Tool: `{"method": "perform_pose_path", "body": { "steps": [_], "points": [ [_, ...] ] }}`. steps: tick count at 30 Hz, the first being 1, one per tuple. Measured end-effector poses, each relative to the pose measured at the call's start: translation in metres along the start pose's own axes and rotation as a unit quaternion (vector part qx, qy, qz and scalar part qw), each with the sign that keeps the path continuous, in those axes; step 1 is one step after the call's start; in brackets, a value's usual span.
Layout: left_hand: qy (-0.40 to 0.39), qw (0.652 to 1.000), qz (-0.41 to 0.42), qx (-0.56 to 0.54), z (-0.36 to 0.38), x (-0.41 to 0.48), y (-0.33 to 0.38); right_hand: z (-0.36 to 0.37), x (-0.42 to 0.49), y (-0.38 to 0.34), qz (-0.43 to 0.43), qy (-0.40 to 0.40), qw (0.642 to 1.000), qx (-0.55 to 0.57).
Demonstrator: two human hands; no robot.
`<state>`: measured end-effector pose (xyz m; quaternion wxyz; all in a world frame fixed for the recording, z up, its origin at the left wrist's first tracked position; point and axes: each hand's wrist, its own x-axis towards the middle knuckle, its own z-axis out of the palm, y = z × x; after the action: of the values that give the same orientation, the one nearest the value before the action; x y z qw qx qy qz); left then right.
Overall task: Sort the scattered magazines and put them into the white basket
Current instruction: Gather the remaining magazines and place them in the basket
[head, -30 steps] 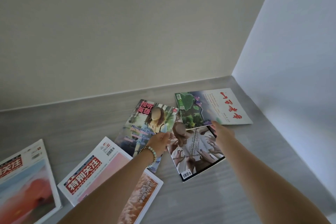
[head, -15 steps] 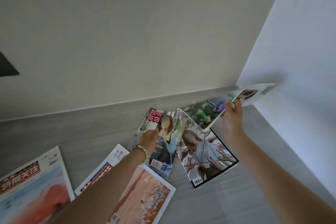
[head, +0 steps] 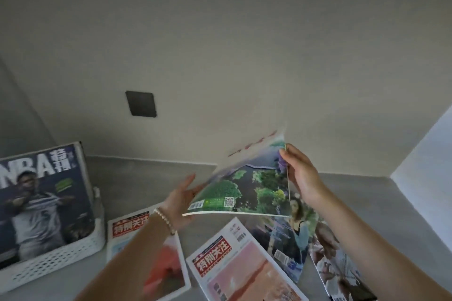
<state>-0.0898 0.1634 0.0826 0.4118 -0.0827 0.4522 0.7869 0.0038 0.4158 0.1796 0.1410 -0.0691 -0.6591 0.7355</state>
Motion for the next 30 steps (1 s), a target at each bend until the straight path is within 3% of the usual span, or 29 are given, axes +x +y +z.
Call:
{"method": "perform_pose_path", "body": {
  "steps": [7,12,17,23,28,30],
  "points": [
    [0.13,0.975,0.134,0.117,-0.125,-0.109,0.079,0.167,0.037,0.037,0.031,-0.106,0.992,-0.059],
    [0.271,0.919,0.219,0.185,-0.218,-0.177,0.127,0.29,0.056,0.075,0.064,-0.188,0.971,-0.131],
    [0.387,0.852,0.275,0.219,-0.288,-0.21,0.156,0.387,0.066,0.105,-0.002,-0.223,0.955,-0.196],
    [0.468,0.808,0.239,0.265,-0.333,-0.203,0.144,0.424,0.064,0.165,0.017,-0.225,0.935,-0.273],
    [0.476,0.796,0.182,0.327,-0.359,-0.197,0.127,0.422,0.059,0.189,0.067,-0.268,0.895,-0.349],
    [0.526,0.755,0.152,0.36,-0.364,-0.198,0.126,0.419,0.058,0.193,0.087,-0.249,0.9,-0.346]
  ]
}}
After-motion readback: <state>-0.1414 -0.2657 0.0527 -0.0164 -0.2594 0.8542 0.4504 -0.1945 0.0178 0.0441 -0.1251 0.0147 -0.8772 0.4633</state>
